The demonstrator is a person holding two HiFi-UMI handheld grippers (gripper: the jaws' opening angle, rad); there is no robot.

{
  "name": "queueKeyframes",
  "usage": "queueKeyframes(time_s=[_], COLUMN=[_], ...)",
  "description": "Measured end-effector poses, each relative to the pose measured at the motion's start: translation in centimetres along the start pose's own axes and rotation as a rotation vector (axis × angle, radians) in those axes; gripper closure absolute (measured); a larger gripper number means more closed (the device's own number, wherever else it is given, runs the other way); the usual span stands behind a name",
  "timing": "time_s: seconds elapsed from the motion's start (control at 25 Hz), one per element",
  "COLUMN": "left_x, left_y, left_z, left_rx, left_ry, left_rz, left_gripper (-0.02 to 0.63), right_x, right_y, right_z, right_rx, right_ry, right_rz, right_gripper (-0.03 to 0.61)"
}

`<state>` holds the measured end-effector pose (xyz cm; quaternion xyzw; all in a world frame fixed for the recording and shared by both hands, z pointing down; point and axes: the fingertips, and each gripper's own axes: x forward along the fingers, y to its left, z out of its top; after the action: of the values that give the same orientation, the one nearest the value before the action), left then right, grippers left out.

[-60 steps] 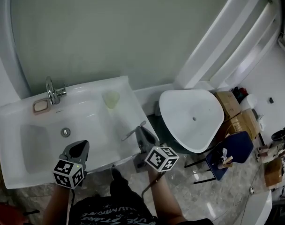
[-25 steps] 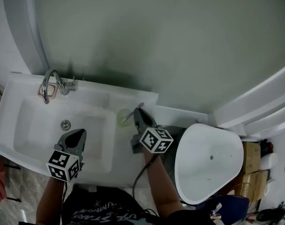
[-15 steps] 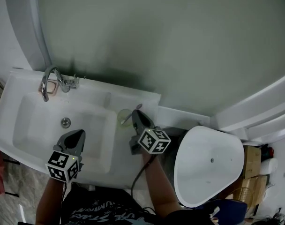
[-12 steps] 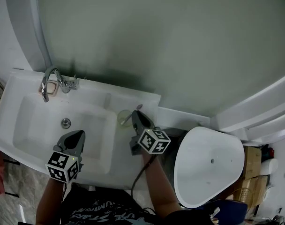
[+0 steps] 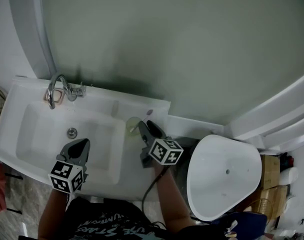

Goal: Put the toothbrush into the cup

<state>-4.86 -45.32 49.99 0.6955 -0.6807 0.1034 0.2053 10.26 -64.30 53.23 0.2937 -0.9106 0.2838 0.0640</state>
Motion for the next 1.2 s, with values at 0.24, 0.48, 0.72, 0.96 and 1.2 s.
queueKeyframes(time_s=[0.24,0.48,0.72,0.96,1.2], left_x=[-2.2,-6.1,-8.7,-11.7,-14.9], left_y=[1.1,4.2,6.2,7.9,10.2], left_z=[0.8,1.3,1.6,0.7,-1.1], left_rx=[0.028,0.039,0.056,0.057,0.067], left_ry=[-0.033,-0.056,-0.086,-0.106,-0.09], left_rz=[-0.042,-0.097,-0.167,-0.237,-0.315], left_gripper=[0.603,0.603,0.603,0.604,0.604], right_x=[-2.8,-6.9,-9.0,-10.2,-11.0], right_y=[1.5,6.0,11.3,16.3,21.1], right_z=[1.3,3.4,3.2,0.7,-2.8], right_rx=[-0.02,-0.086,-0.099,-0.101,-0.09], right_ry=[-0.07,-0.183,-0.253,-0.27,-0.274], right_rz=[-0.075,-0.175,-0.217,-0.257,-0.317], right_gripper=[0.405,0.405,0.407,0.428,0.466])
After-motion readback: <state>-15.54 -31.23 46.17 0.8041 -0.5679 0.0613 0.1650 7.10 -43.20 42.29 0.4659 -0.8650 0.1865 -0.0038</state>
